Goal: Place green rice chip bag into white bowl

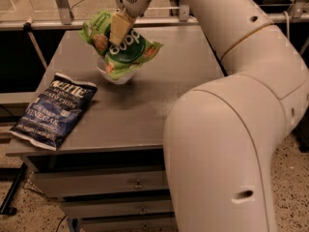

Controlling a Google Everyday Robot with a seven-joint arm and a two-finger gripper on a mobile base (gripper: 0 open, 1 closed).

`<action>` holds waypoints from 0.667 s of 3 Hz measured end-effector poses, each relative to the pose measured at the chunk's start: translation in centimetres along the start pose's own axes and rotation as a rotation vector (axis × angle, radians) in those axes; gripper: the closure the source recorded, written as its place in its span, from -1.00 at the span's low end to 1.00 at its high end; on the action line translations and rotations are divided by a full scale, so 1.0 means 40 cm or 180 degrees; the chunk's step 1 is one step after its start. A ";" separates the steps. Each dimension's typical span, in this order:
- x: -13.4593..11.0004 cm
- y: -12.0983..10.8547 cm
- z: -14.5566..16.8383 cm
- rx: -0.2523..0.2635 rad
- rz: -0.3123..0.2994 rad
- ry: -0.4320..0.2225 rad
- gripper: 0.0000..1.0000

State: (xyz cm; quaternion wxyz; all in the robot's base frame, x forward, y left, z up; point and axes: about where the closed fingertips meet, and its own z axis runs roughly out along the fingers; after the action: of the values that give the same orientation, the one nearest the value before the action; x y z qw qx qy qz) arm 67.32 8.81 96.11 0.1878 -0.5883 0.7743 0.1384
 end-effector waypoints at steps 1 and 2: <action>0.001 -0.008 0.008 0.0009 0.0034 0.0090 1.00; 0.001 -0.019 0.023 0.0000 0.0076 0.0148 0.96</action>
Offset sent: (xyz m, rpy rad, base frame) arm -0.0025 -0.0160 -0.0046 -0.1066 0.0855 -0.0099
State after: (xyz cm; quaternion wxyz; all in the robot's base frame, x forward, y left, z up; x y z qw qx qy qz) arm 68.17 8.96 95.27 0.1681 -0.5820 0.7854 0.1269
